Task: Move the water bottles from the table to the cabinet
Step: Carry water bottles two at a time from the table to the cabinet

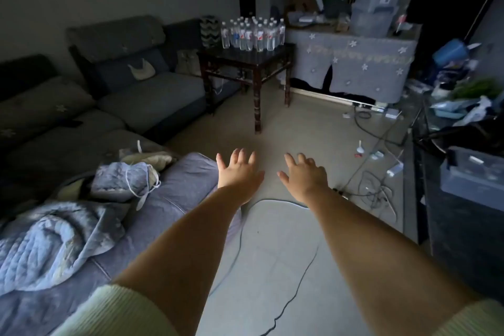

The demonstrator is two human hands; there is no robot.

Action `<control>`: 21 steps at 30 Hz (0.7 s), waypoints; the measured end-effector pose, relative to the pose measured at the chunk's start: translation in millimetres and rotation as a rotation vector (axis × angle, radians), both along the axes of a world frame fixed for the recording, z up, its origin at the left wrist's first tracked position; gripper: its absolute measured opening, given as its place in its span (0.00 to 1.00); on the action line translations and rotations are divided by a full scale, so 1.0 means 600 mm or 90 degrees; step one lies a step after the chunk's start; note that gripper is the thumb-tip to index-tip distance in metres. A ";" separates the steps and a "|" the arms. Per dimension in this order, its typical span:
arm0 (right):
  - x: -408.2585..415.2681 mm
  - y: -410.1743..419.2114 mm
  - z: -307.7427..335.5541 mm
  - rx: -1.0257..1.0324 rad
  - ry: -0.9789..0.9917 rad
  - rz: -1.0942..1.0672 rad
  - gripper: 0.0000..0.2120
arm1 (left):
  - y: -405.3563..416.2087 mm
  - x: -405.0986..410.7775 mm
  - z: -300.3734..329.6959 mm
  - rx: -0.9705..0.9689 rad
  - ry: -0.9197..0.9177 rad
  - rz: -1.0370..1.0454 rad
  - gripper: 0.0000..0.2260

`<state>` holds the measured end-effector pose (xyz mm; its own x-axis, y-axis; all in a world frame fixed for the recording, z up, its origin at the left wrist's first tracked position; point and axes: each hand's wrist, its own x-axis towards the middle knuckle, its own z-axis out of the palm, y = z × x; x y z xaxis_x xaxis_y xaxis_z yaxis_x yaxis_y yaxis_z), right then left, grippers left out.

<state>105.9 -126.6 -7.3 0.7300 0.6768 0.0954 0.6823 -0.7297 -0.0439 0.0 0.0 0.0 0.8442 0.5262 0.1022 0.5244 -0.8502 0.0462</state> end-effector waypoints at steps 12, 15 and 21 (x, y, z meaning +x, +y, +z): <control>0.141 0.122 0.017 -0.038 0.018 0.001 0.28 | 0.127 0.127 0.013 -0.022 -0.017 0.017 0.27; 0.191 0.181 0.034 -0.034 0.015 -0.015 0.28 | 0.192 0.181 0.032 -0.023 -0.016 0.015 0.27; 0.307 0.319 0.065 -0.014 0.037 -0.043 0.28 | 0.331 0.304 0.080 -0.010 -0.029 -0.027 0.25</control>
<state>290.0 64.7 31.8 0.7778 0.6275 0.0374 0.6285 -0.7752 -0.0645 182.4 198.9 47.7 0.8602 0.4924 0.1328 0.4853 -0.8704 0.0832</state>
